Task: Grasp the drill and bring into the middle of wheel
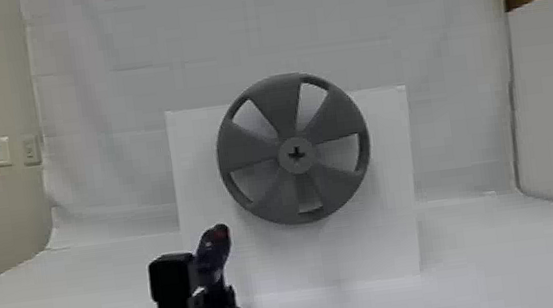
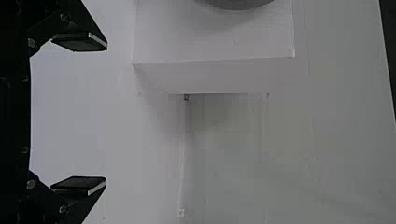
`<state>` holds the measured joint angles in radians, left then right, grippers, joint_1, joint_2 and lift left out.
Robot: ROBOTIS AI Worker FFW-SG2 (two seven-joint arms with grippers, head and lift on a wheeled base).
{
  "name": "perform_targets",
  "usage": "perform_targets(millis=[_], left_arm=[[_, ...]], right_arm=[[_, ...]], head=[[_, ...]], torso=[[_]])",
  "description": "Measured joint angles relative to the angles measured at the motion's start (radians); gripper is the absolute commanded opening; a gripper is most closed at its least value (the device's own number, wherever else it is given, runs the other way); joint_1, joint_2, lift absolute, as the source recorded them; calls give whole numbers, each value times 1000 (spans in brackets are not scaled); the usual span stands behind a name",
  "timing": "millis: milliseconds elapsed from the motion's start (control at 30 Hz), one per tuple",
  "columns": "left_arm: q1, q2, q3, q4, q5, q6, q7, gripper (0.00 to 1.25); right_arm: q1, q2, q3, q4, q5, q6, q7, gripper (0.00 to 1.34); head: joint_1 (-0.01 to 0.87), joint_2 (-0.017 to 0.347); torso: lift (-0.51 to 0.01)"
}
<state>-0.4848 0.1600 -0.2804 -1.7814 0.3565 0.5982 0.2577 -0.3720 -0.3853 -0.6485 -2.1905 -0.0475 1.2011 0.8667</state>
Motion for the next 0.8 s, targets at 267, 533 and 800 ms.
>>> perform_targets(millis=[267,533,800], left_arm=[[-1,-2,6,18,-4,0,3,419],[-9,-4,6,25,-17,-2,12,842],[-15,-4,3,35,-25,-2,12,1226]], right_arm=[[0,4,5,4,0,0,0,1071],[1,8,8,6,1,-1,0,1071],[0,9,15,9,2,-1,0,1071]], head=[[54,31],[54,31],[54,31]], torso=[[-403],[-403],[-403]])
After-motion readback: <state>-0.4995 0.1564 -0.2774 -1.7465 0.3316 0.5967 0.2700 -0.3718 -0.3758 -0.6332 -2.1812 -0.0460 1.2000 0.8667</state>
